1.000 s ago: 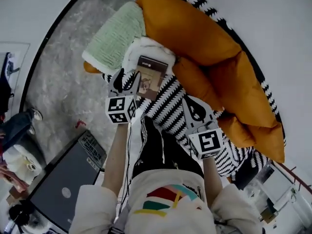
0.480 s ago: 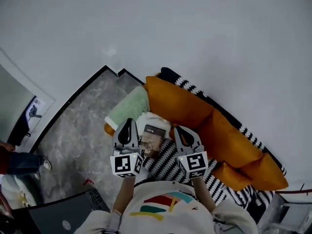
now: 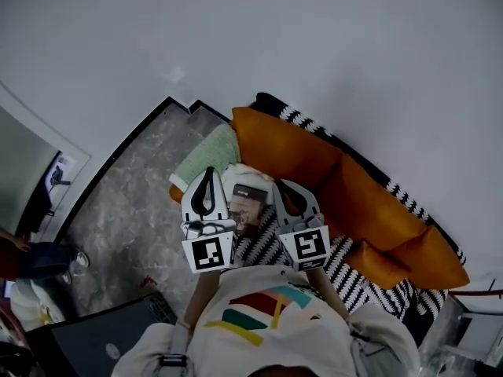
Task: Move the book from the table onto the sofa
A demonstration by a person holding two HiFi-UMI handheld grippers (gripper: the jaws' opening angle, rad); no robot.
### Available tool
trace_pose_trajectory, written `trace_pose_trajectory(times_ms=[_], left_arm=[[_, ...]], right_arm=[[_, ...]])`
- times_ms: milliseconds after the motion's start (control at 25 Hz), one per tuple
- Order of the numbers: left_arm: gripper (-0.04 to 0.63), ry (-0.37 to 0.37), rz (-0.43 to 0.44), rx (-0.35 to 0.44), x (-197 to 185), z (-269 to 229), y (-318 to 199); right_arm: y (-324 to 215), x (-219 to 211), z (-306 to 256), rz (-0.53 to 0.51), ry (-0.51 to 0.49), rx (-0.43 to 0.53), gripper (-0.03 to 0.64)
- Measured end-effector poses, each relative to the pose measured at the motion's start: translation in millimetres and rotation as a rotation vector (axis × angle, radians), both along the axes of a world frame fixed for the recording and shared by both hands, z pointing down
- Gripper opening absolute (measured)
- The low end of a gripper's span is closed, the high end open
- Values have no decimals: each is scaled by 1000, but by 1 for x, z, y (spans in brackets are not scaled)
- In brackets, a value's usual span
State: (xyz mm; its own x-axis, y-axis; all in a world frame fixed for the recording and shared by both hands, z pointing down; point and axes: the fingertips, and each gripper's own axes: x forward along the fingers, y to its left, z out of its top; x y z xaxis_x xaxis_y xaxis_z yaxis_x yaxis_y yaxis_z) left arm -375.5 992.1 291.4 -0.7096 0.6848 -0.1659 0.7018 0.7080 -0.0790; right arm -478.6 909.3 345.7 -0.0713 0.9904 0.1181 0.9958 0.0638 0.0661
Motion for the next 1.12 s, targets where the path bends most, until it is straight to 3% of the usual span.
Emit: trace_pose_trajectory(times_ms=[200, 720, 1120], left_arm=[[9, 17, -25, -39, 10, -9, -1], [9, 88, -95, -42, 37, -4, 10], [9, 75, -132, -24, 55, 1, 7]], right_arm=[[-3, 3, -7, -7, -34, 1, 15], [2, 31, 8, -122, 23, 20, 15], [7, 53, 11, -199, 37, 14, 14]])
